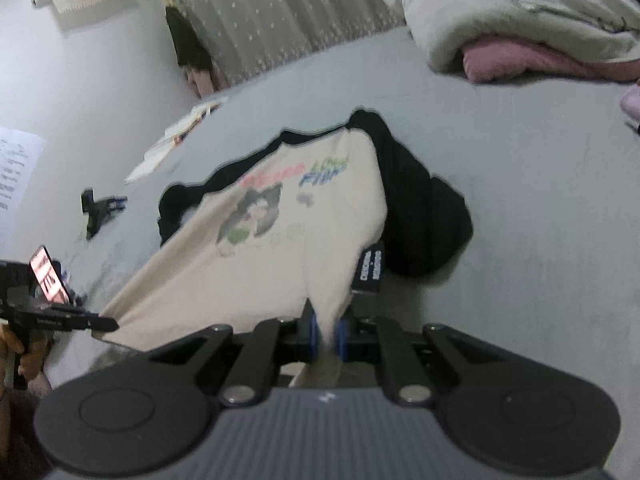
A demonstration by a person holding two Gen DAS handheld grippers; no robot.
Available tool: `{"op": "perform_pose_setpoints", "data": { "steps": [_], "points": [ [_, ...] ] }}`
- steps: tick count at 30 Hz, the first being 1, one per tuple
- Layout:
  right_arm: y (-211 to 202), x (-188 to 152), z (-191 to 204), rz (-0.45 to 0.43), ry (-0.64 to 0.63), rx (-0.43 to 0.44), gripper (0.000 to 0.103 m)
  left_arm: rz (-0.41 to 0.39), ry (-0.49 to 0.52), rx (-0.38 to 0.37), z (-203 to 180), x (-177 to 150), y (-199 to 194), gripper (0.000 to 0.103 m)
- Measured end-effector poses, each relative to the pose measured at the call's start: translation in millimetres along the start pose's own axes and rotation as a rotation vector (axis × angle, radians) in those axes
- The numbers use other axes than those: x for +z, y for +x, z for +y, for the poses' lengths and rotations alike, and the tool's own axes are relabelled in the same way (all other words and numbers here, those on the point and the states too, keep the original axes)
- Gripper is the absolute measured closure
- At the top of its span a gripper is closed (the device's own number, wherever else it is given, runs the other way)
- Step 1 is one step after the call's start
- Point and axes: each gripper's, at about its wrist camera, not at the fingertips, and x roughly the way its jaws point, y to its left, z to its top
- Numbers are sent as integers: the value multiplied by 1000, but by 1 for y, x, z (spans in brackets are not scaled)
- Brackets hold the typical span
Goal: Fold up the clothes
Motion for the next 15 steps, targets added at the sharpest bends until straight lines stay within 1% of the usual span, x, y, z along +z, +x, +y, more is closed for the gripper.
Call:
{"op": "perform_pose_setpoints", "data": {
  "steps": [5, 8, 11, 12, 13, 15],
  "points": [
    [9, -5, -1, 66, -14, -18, 95, 27, 21, 38, -1, -1, 8, 99],
    [20, -10, -3, 108, -23, -40, 93, 34, 46, 59, -3, 1, 11, 98],
    [19, -11, -5, 114, -42, -69, 81, 38, 72, 81, -5, 2, 12, 86],
    [17, -11, -6, 107, -47, -80, 70, 37, 78, 90, -3, 2, 12, 75],
    [13, -10, -9, 88, -46, -87, 60, 32, 80, 97, -2, 3, 10, 63],
    [10, -7, -14, 53, -25, -107, 57, 11, 74, 105, -1, 6, 7, 53]
  ]
}}
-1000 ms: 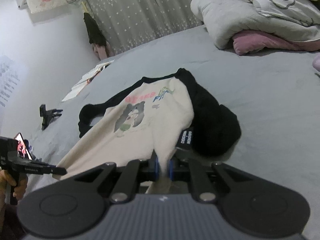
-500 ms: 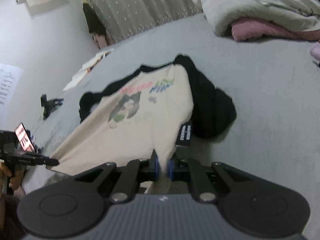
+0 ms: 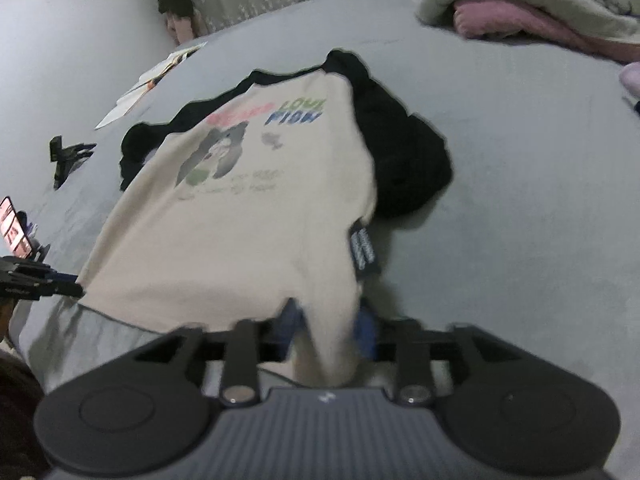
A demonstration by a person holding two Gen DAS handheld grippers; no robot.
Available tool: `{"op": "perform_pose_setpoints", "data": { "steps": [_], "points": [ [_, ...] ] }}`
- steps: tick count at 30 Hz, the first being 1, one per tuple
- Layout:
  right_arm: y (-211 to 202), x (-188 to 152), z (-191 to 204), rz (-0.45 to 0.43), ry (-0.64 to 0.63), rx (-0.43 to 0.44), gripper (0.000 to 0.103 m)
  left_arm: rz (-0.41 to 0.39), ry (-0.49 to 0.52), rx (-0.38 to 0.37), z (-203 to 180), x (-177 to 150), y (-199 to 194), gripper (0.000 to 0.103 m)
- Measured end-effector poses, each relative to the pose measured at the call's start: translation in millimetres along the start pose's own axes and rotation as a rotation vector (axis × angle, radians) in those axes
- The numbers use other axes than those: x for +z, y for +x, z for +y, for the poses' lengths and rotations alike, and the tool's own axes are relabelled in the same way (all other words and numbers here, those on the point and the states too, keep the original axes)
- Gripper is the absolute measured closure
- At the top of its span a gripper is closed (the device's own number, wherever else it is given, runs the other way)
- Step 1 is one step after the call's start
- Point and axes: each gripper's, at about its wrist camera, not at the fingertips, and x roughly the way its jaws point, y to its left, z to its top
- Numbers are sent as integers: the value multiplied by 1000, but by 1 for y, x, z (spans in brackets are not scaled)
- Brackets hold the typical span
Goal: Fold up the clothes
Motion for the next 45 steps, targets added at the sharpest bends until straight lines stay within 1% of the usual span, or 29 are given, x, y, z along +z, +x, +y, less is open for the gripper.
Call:
{"op": "perform_pose_setpoints", "data": {
  "steps": [4, 8, 12, 14, 16, 17, 21, 23, 24, 25, 28, 36, 37, 38, 41, 45],
  "points": [
    [1, 7, -13, -61, 70, -45, 55, -57, -43, 6, 7, 5, -6, 41],
    [6, 14, -25, -115, 134, -86, 55, -101, -84, 31, 10, 13, 0, 40],
    [24, 26, -32, -130, 197, -120, 56, -145, -118, 68, 9, 25, 11, 40],
    [32, 33, -34, -145, 232, -123, 57, -168, -138, 79, 10, 30, 18, 40],
    [40, 40, -33, -152, 255, -122, 63, -179, -156, 86, 11, 34, 24, 40],
    [44, 44, -32, -158, 257, -125, 63, -182, -166, 89, 11, 37, 29, 40],
    [43, 53, -36, -210, 242, -220, 65, -182, -191, 102, 12, 45, 46, 40],
    [42, 57, -37, -235, 234, -268, 73, -178, -202, 103, 12, 48, 52, 40],
    [42, 59, -38, -248, 230, -292, 83, -175, -208, 105, 12, 49, 55, 40],
    [42, 62, -39, -261, 226, -316, 89, -174, -211, 107, 12, 50, 57, 40],
    [41, 68, -41, -300, 214, -387, 91, -181, -211, 113, 11, 53, 60, 40],
    [39, 86, -47, -402, 180, -577, 91, -199, -216, 108, 11, 64, 68, 40],
    [40, 90, -50, -414, 177, -605, 91, -201, -217, 109, 12, 65, 69, 40],
    [45, 96, -60, -423, 180, -651, 91, -202, -212, 112, 11, 66, 70, 40],
    [45, 102, -84, -421, 203, -695, 91, -207, -200, 121, 11, 70, 74, 40],
    [63, 107, -108, -385, 237, -731, 91, -212, -178, 135, 9, 76, 80, 40]
  ]
}}
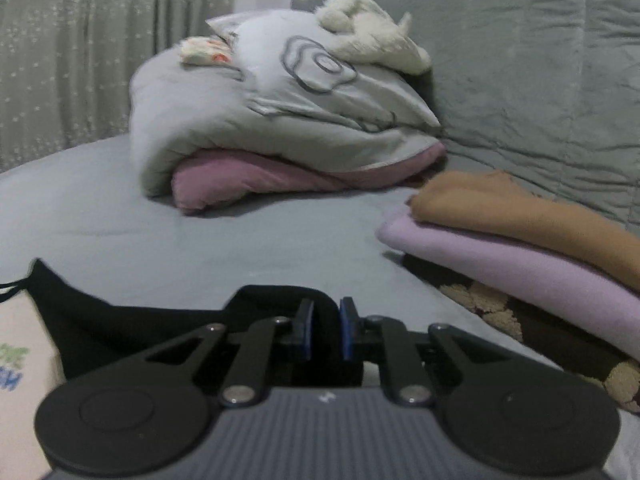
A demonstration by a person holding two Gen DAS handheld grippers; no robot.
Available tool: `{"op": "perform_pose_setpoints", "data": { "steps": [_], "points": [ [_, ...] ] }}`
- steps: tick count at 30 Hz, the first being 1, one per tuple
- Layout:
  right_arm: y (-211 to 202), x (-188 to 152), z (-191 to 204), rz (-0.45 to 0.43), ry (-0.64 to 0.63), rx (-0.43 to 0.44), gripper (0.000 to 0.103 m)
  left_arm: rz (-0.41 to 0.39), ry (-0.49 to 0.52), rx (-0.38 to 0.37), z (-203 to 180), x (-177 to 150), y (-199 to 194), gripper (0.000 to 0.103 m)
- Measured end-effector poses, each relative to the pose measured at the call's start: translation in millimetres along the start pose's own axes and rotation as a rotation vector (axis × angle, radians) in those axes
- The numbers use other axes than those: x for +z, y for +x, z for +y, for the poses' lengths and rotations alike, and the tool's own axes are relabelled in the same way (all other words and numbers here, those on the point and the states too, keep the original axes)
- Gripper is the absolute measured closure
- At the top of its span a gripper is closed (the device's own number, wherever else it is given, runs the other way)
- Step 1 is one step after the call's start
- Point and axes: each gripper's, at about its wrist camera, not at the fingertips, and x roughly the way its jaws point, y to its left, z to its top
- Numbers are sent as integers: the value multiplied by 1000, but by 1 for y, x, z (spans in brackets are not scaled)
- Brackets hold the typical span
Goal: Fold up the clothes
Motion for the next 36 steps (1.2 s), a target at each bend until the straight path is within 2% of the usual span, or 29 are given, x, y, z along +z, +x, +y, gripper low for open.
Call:
{"op": "perform_pose_setpoints", "data": {
  "steps": [2, 6, 8, 12, 17, 21, 25, 30, 36],
  "points": [
    [12, -3, 2, 17, -19, -25, 92, 2, 21, 6, -1, 3, 1, 40],
    [3, -2, 13, 4, -33, 28, 90, 8, 80, 8, -6, 12, -1, 40],
    [-1, -1, 19, -2, -40, 54, 85, -2, 127, 15, -9, 17, -4, 40],
    [-9, 1, 31, -14, -54, 106, 61, -26, 179, 20, -11, 26, -8, 40],
    [-20, 3, 45, -30, -72, 172, 55, -27, 148, 19, -5, 25, 0, 39],
    [-28, 4, 57, -42, -86, 224, 41, -31, 134, 24, -3, 22, 0, 39],
    [-40, 1, 77, -38, -112, 291, 40, -82, 138, 24, -6, 30, -14, 39],
    [-45, 1, 101, -20, -164, 367, 40, -158, 191, 69, -8, 72, -23, 39],
    [-29, 14, 148, -35, -207, 436, 40, -148, 227, 94, -4, 130, 15, 39]
  ]
}}
